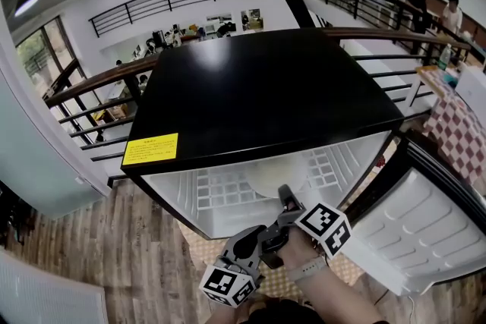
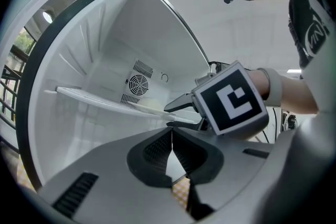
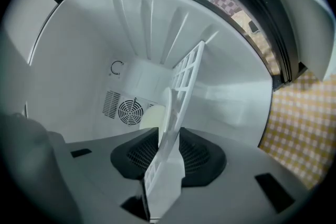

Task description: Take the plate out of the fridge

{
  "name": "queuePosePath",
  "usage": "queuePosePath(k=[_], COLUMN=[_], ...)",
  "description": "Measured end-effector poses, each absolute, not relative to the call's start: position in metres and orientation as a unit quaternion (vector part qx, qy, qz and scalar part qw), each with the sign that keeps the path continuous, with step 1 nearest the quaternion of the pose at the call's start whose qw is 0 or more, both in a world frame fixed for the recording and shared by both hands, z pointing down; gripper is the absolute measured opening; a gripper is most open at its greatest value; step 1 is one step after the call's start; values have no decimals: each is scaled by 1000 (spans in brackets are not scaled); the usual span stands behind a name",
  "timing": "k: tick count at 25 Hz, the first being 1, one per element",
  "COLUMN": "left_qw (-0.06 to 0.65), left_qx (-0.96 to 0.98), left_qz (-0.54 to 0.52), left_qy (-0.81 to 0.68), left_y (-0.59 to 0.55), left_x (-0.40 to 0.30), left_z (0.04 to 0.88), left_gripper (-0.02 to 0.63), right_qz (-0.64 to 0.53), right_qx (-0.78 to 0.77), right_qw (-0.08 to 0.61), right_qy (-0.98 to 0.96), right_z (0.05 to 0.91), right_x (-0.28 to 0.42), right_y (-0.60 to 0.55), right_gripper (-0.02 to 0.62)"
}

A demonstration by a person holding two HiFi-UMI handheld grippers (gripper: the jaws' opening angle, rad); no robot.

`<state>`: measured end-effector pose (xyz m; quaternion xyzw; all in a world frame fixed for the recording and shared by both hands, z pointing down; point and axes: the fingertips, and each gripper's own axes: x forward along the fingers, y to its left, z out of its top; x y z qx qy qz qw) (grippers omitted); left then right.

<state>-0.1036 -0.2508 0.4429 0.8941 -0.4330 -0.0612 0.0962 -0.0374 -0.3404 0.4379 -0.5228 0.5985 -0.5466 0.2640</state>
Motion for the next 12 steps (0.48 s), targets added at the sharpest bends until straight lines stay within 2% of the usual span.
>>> queuePosePath(k=[12], left_qw=[97], left_qx=[895], left_qz=[-66], left_qy=[-430], left_y=[-253], left_x=[-101], left_z=[439], left_gripper=[11], right_qz=[-564], right_qx=[-486], right_qw=[307], right_qy=[593], right_z=[429], right_x=[-33], right_y=[-320], right_gripper=[51])
